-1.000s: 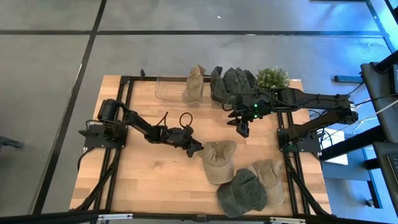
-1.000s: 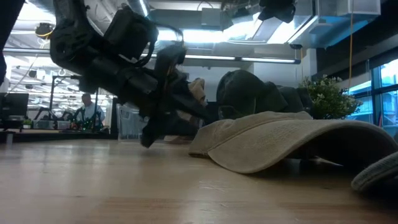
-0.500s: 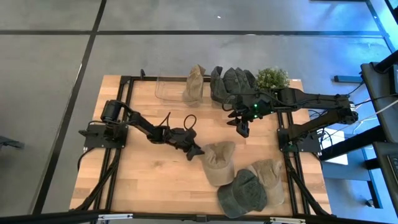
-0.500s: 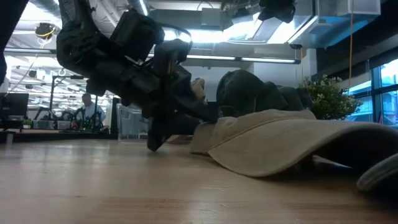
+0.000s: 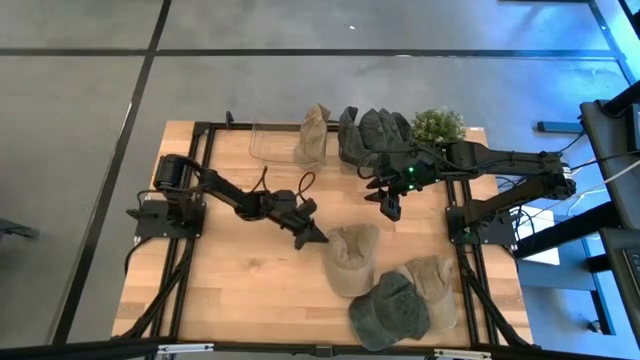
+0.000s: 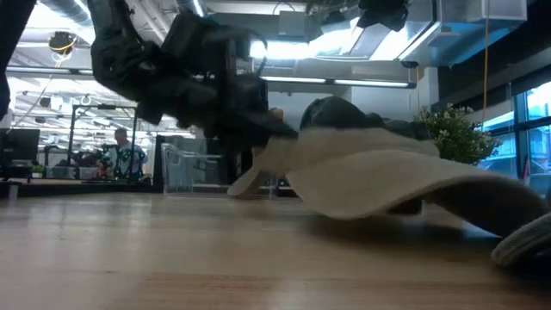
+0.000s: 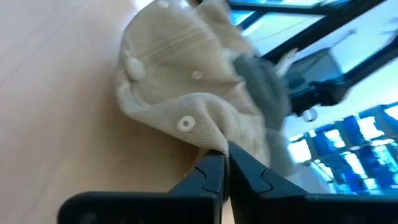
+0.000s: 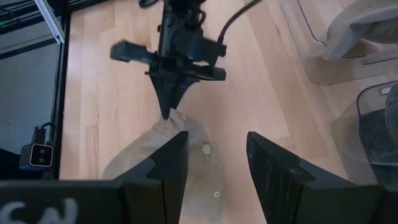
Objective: Pick & Place hat
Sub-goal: Put the brown cap into the left transparent bin
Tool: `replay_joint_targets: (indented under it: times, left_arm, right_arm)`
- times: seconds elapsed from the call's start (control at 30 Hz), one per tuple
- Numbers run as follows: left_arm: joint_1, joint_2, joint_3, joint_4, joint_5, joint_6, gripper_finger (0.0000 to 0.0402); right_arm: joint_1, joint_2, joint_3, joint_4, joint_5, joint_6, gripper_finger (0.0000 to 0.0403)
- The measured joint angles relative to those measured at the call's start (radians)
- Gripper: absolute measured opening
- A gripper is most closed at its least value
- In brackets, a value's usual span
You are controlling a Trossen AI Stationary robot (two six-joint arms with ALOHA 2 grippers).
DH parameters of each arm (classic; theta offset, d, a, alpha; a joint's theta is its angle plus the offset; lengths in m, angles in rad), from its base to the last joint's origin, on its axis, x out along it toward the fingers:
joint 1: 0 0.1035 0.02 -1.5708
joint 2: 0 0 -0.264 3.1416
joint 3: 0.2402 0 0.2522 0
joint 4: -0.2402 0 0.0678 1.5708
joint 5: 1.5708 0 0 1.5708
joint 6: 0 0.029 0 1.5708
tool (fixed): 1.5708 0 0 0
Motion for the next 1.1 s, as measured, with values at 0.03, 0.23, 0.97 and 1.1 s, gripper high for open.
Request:
replay_joint_targets:
  times: [0.03, 0.23, 0.97, 1.1]
  left_arm:
    - [0.003, -0.017, 0.000, 0.003, 0.006, 0.005, 0.0005]
    - [0.001, -0.133, 0.001, 0.004, 0.027, 0.018, 0.0004]
    - [0.006, -0.472, 0.025, -0.233, 0.572, -0.147, 0.0003]
    - [-0.006, -0.480, 0.027, -0.250, 0.615, -0.187, 0.0003]
  right_arm:
    - [0.000, 0.000, 0.000, 0.001, 0.000, -0.003, 0.0163]
    - [0.000, 0.000, 0.000, 0.013, -0.026, -0.033, 0.0163]
    - [-0.045, 0.211, 0.001, 0.400, -0.344, -0.181, 0.0309]
    - [-0.031, 0.289, 0.001, 0.552, -0.401, -0.192, 0.0314]
